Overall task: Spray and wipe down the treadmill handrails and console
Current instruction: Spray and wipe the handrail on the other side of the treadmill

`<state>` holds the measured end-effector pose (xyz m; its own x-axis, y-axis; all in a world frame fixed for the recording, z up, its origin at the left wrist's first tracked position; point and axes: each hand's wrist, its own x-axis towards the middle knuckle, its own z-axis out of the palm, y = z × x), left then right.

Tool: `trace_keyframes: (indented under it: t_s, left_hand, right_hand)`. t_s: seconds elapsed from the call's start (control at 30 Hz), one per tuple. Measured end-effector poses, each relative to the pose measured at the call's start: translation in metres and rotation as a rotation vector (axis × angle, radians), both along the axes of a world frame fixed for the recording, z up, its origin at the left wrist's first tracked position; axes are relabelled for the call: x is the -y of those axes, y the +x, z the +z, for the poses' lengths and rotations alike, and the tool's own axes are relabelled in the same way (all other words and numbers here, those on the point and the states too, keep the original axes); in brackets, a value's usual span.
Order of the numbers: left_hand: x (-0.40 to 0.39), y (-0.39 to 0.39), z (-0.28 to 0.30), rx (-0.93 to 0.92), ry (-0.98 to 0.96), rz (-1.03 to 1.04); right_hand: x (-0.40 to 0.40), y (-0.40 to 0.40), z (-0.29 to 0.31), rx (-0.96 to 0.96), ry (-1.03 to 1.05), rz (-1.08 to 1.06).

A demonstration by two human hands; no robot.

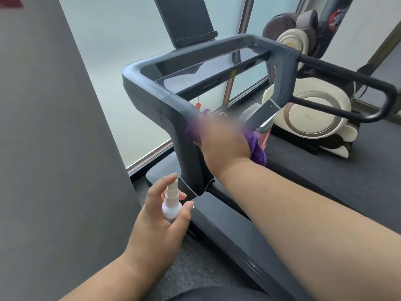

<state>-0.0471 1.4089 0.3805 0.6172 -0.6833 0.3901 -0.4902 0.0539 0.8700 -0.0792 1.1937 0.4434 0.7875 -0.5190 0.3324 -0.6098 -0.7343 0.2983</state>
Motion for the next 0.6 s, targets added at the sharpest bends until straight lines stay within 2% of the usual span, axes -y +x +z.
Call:
trace_keyframes:
  t_s: [0.2, 0.33, 0.4, 0.5, 0.6]
  left_hand:
    - [0.006, 0.000, 0.021, 0.059, -0.048, 0.004]
    - [0.013, 0.005, 0.035, 0.080, -0.082, 0.011]
    - [0.015, 0.007, 0.040, 0.099, -0.078, 0.019]
    - [0.020, 0.013, 0.046, 0.132, -0.035, 0.012]
    - [0.038, 0.026, 0.056, 0.154, 0.053, 0.000]
  right_hand:
    - [-0.012, -0.018, 0.000, 0.028, 0.028, 0.157]
    - [-0.024, -0.042, -0.012, 0.200, 0.047, 0.381]
    - [-0.029, -0.058, -0.024, 0.228, 0.264, 0.462]
    - [-0.038, -0.090, -0.052, 0.118, 0.705, 0.336]
    - [-0.056, -0.113, -0.077, 0.181, 0.774, 0.321]
